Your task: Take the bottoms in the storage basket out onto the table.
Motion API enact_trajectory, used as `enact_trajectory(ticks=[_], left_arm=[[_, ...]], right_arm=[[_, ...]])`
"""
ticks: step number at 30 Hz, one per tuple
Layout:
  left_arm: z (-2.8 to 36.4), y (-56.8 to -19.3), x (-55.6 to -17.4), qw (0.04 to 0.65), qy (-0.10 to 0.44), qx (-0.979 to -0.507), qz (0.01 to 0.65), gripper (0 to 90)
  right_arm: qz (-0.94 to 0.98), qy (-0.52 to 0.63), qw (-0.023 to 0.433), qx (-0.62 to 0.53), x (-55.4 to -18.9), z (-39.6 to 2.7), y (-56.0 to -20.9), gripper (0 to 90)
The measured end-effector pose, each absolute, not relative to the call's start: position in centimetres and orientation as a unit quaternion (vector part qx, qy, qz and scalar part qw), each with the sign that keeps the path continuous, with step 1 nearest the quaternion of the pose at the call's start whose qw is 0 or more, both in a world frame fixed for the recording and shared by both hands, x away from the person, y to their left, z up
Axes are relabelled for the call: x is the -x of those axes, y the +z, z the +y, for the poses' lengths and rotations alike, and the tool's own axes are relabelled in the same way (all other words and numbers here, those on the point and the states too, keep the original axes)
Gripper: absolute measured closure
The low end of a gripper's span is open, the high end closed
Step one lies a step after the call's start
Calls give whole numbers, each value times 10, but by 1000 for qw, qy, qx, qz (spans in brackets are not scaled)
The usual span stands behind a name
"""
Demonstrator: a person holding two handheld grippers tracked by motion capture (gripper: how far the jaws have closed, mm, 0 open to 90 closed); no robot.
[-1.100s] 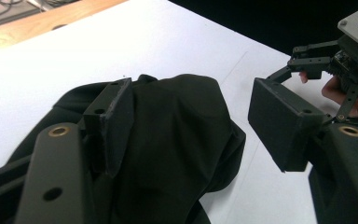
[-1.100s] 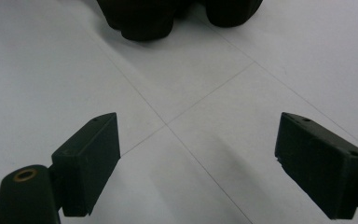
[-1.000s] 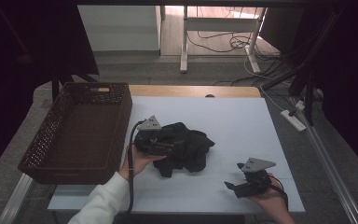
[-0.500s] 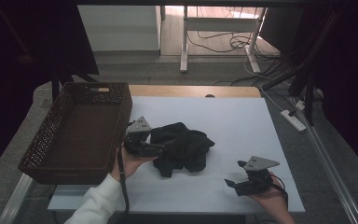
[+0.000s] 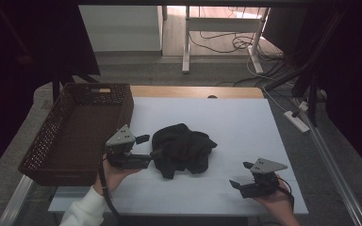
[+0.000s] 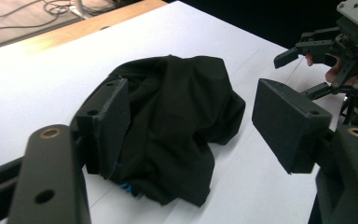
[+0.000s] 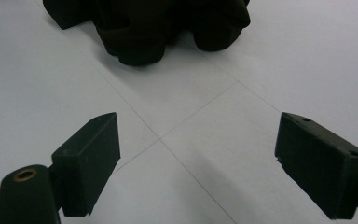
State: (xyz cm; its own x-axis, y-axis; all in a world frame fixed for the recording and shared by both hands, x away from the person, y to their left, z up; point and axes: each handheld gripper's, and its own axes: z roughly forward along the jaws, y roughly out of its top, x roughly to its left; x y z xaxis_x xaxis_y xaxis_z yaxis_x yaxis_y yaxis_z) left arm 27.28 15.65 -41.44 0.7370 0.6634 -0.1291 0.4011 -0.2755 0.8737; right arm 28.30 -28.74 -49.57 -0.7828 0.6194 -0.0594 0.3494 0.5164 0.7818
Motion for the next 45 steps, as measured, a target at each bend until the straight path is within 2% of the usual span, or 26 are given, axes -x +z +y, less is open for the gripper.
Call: enact_trajectory(ticks=[14, 17, 24, 45], left_arm=[[216, -415, -243, 509, 154, -754, 384, 263], [225, -418, -235, 496, 172, -755, 393, 264], [243, -423, -226, 501, 172, -745, 406, 263], [250, -432, -225, 497, 163, -744, 415, 260]], right_arm=[[853, 396, 177, -290, -283, -289, -497, 141], [849, 402, 180, -292, -283, -291, -495, 141], [846, 406, 184, -291, -282, -292, -495, 142], [833, 425, 200, -292, -280, -295, -490, 142]])
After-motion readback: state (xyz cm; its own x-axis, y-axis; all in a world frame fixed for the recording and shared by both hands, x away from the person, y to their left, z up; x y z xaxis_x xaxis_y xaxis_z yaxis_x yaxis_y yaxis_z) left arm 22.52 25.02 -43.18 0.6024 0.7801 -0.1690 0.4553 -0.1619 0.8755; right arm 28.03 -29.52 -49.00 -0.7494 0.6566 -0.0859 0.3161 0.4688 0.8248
